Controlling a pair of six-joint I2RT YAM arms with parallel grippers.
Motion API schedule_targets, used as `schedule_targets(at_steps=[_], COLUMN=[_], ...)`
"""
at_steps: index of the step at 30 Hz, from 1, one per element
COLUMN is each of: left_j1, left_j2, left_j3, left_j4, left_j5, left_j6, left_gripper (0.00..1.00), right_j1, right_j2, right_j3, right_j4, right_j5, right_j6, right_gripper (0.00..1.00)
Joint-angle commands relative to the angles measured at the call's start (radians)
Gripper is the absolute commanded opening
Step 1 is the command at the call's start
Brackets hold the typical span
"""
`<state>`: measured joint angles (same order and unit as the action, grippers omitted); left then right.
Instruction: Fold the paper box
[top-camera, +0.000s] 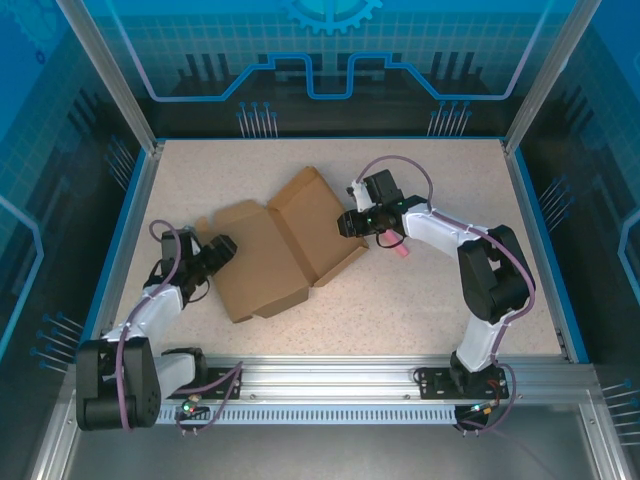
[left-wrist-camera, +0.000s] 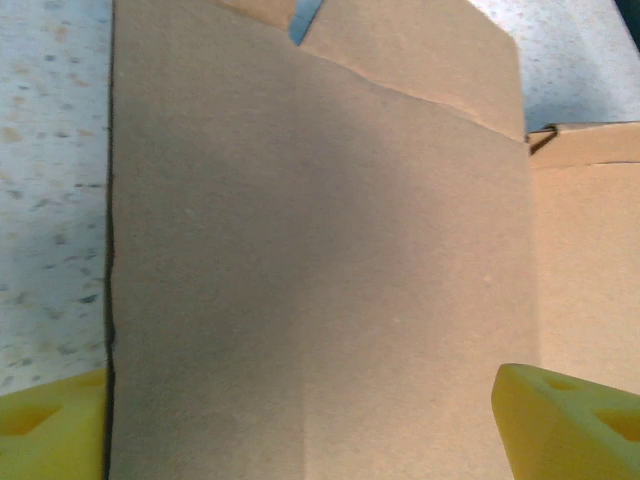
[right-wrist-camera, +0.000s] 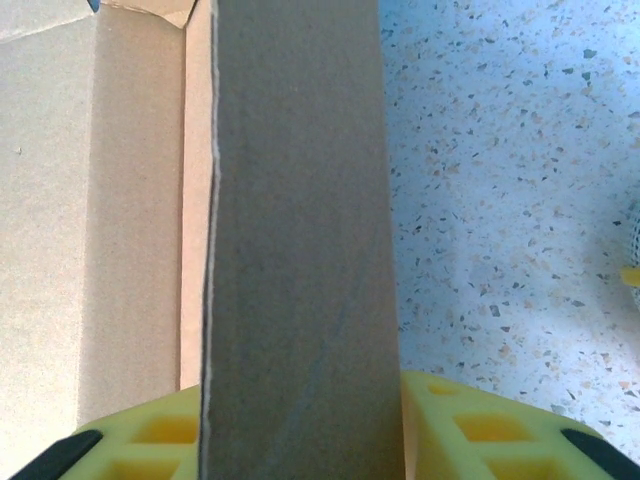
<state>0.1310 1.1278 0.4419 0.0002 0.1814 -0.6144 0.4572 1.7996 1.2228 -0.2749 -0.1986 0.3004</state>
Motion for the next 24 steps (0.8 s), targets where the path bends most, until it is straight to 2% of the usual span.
schedule_targets(at_steps=[1, 6, 10, 15, 20, 24], left_j1=[0.011, 0.011, 0.011, 0.010, 0.010, 0.004], left_j2=[0.022, 0.022, 0.011, -0.015, -0.016, -0.016], left_j3=[-0.011, -0.026, -0.023, -0.004, 0.052, 0.105], left_j4=[0.073, 0.136, 0.158, 0.137, 0.058, -0.011], left_j5=[0.100, 0.145, 0.172, 0.181, 0.157, 0.131], left_j6=[-0.039, -0.064, -0.069, -0.059, -0.007, 0.030], left_gripper=[0.85, 0.80, 0.71, 0.52, 0.27, 0.18], right_j1=[0.003, 0.008, 0.015, 0.027, 0.035, 0.035], right_j2=[0.013, 0.016, 0.021, 0.026, 0.026, 0.015], right_j3=[-0.011, -0.008, -0.006, -0.004, 0.007, 0.025], right_j4=[0.015, 0.016, 0.018, 0.022, 0.015, -0.015], right_j5=[-0.013, -0.009, -0.004, -0.001, 0.008, 0.038], right_j6=[0.018, 0.022, 0.028, 0.035, 0.036, 0.014], right_gripper=[0.41, 0.41, 0.41, 0.41, 0.43, 0.49])
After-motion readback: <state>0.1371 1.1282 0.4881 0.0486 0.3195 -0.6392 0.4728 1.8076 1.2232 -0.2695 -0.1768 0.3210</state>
